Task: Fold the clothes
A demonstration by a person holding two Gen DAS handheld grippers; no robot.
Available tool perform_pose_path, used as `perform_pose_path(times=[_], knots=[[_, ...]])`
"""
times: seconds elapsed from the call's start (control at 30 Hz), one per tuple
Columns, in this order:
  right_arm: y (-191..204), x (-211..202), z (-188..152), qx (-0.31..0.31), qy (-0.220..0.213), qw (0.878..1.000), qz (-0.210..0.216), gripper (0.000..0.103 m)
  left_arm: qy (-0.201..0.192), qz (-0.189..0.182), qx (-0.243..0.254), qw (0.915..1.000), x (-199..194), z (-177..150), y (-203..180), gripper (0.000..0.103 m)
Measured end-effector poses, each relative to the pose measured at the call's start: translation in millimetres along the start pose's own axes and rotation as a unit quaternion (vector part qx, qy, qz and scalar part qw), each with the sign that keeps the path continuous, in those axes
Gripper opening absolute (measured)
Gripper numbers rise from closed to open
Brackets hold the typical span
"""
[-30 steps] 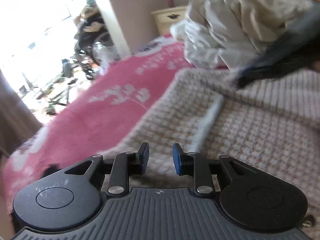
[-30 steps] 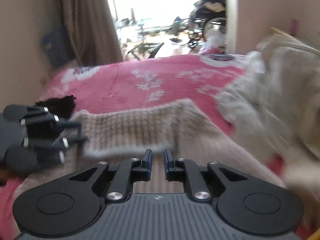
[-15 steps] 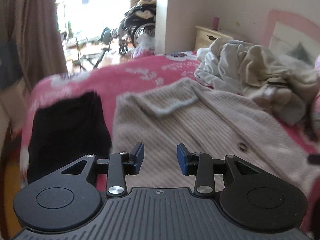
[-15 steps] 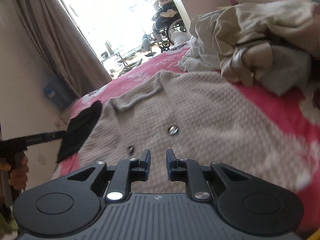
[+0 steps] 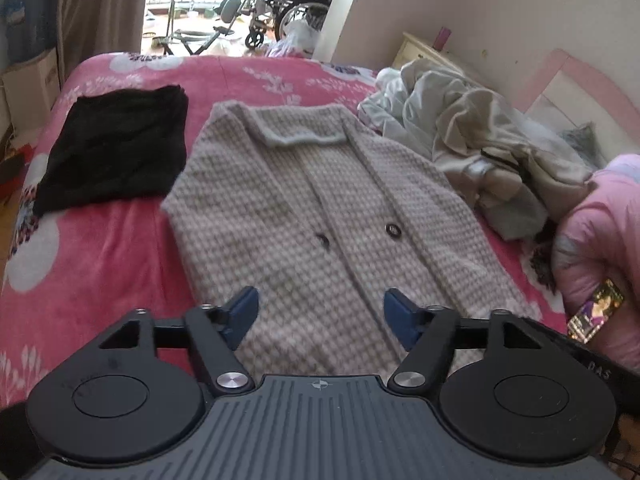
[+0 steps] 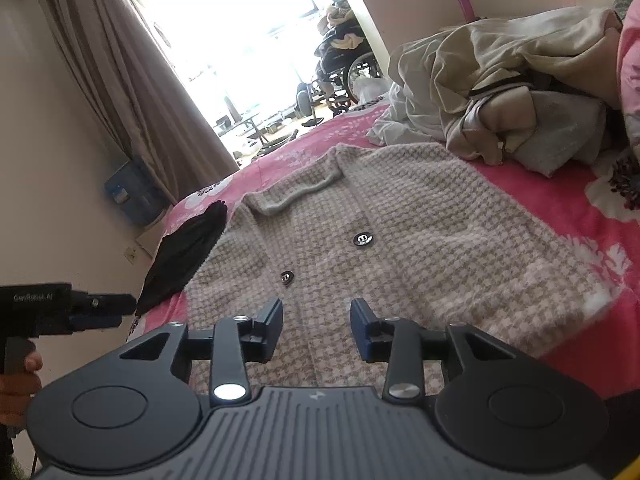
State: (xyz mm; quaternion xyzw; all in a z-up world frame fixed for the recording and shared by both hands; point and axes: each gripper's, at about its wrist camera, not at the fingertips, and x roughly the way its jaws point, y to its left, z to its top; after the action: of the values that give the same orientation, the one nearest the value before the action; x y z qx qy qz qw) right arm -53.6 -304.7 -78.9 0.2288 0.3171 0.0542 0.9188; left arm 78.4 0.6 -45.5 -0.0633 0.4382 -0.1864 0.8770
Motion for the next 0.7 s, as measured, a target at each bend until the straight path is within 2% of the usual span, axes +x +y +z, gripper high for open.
perform_pose_path(times=[0.1, 0.27, 0.33, 0.43, 0.53, 0.7], knots=[[-5.7, -7.2, -0.4, 0.007, -0.009, 1.000, 0.002, 0.041, 0.011, 0.009, -0.006, 0.9999, 1.2, -13.6, -1.1, 0.083], [-15.4, -14.6, 1.1, 0.010, -0.020, 1.000, 0.008, 0.043, 0.039, 0.052, -0.034, 0.9973, 17.5, -31.8, 11.2, 0.085], [-8.9, -9.5, 1.9, -0.015, -0.008, 1.000, 0.019, 0.043, 0.048, 0.075, -0.057, 0.9945, 26.0, -35.1, 22.3, 0.085], [17.8, 4.4, 2.0, -0.087, 0.019, 0.995, 0.045, 0.042, 0.051, 0.102, -0.087, 0.9896, 34.2, -32.1, 41.1, 0.085], [50.6, 24.6, -3.1, -0.166, 0.053, 0.982, 0.076, 0.042, 0.045, 0.120, -0.101, 0.9866, 40.7, -23.2, 55.6, 0.085], [91.7, 71.6, -30.2, -0.223, 0.114, 0.964, 0.091, 0.042, 0.049, 0.131, -0.122, 0.9826, 64.2, -8.6, 80.9, 0.085]])
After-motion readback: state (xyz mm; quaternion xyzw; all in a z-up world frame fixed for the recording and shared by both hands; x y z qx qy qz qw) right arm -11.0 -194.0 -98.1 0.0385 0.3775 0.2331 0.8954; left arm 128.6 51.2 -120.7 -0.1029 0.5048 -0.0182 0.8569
